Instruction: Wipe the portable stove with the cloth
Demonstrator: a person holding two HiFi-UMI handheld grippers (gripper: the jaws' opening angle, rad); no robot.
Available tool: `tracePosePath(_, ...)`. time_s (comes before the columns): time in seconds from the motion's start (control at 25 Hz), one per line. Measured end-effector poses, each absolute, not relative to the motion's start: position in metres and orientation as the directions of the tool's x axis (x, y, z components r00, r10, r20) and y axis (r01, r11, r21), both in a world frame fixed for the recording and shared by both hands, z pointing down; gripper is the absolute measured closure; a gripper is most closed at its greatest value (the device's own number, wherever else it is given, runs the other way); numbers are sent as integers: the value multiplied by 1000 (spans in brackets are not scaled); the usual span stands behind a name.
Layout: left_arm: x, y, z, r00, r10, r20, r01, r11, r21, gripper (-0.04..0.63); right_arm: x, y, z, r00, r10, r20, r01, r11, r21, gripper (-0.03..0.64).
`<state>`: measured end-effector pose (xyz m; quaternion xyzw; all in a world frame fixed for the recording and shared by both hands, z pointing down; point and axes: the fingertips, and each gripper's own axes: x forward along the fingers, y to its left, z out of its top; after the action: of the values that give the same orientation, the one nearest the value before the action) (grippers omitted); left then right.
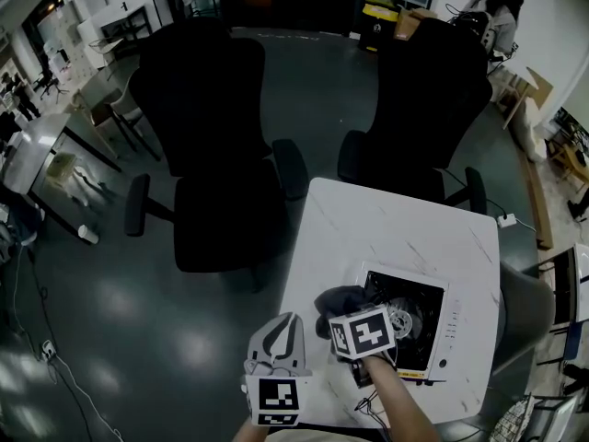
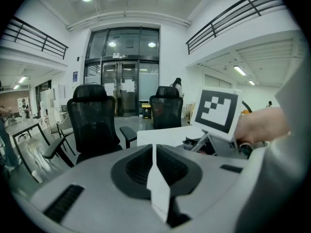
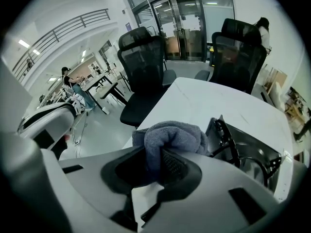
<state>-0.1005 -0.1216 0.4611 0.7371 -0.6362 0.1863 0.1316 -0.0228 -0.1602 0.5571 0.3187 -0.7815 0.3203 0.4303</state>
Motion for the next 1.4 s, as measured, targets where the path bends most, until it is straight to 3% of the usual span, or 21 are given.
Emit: tracePosePath(1.4,-80,-165,469,101,-867,488,-990,-138,-41,565,-12,-277,539,-429,-248,868,-775,596,-213,525)
